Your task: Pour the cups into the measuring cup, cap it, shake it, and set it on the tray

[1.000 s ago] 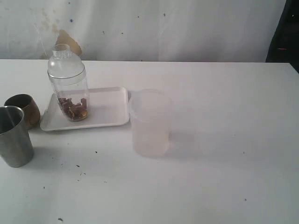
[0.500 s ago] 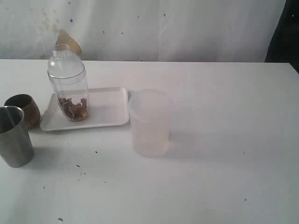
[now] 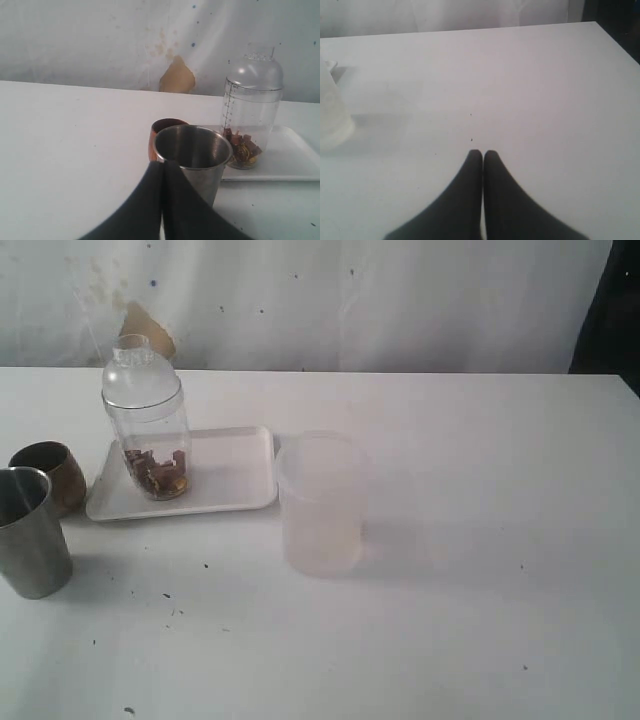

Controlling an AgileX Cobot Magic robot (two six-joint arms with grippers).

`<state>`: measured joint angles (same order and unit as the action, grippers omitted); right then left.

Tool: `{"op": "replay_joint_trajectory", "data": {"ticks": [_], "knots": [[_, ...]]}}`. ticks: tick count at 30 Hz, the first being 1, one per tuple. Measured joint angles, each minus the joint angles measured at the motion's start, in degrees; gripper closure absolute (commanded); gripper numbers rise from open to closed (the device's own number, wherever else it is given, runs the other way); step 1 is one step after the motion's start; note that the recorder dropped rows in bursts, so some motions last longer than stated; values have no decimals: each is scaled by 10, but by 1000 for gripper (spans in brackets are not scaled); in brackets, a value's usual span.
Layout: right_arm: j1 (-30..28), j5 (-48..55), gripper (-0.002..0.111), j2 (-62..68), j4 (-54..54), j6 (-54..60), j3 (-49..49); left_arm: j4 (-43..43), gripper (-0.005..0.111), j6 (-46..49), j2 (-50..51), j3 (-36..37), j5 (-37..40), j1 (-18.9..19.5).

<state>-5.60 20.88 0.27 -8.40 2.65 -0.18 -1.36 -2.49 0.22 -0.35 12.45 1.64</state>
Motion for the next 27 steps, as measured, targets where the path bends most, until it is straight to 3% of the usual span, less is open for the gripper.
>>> {"op": "replay_joint_trajectory", "data": {"ticks": [8, 27], "knots": [[0, 0, 108, 0, 0, 0, 0, 64, 107, 0, 0, 0, 0, 0], [0, 0, 108, 0, 0, 0, 0, 53, 107, 0, 0, 0, 1, 0]]}}
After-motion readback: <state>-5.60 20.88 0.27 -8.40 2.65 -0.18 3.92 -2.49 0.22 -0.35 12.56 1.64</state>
